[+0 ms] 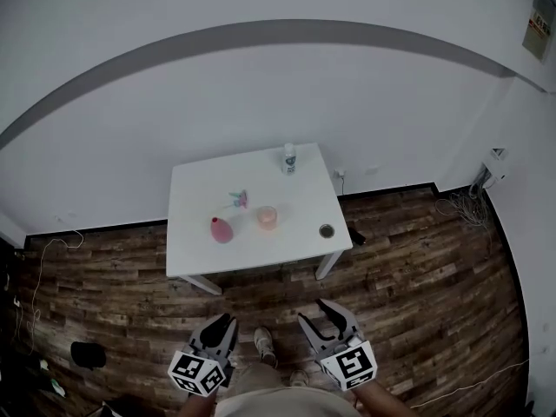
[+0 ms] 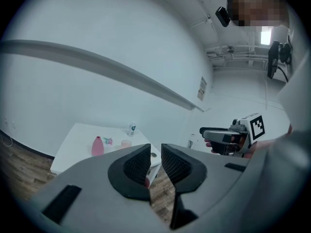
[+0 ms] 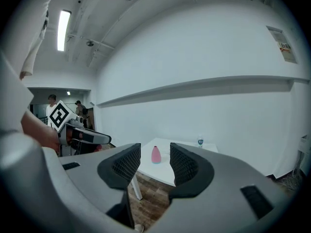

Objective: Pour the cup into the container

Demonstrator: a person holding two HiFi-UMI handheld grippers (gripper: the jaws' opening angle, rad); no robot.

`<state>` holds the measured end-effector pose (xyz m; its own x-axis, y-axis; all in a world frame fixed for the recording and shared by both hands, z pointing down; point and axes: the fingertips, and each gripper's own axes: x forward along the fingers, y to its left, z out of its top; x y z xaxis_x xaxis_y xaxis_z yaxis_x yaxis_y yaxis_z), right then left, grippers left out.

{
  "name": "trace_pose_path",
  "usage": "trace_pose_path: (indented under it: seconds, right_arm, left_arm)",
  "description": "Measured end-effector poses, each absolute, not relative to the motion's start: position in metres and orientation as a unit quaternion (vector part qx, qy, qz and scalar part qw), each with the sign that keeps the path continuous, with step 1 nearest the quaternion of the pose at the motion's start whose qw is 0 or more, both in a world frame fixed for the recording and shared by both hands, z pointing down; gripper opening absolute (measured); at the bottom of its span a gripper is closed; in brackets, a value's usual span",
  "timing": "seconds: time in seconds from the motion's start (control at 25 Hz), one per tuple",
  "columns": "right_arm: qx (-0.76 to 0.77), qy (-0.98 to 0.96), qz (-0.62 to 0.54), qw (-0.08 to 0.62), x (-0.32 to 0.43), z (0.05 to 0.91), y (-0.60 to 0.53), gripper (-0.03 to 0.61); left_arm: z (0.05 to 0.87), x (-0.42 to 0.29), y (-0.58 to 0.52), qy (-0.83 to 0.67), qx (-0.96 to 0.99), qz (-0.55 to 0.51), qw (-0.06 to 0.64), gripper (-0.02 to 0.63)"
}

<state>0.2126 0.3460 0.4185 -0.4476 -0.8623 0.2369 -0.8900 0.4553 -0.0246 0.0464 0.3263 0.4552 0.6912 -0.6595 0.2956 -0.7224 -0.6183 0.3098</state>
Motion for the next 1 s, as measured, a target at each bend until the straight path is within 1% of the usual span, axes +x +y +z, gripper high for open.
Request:
trace_pose_path:
  seconds: [0.44,0.6,1.0]
  right_arm:
    - [0.537,-0.833,0.07,0.11,0.206,0.425,0.252,0.172]
    - [0.542,-0.828,0.079,0.123,0.198,0.426,0.231,0.172]
    - [0.548,-0.824,0.078,0.118,0.182,0.439,0.193,0.172]
  left_arm:
    - [0.457,0.048,0.234,-0.348,0.911,0.086,0.205,0.074]
    - [0.458,0.043,0.211,-0.335,0.917,0.085,0.199,0.074]
    - [0.475,0.025,0.17,-0.327,0.92,0.084,0.199,0.074]
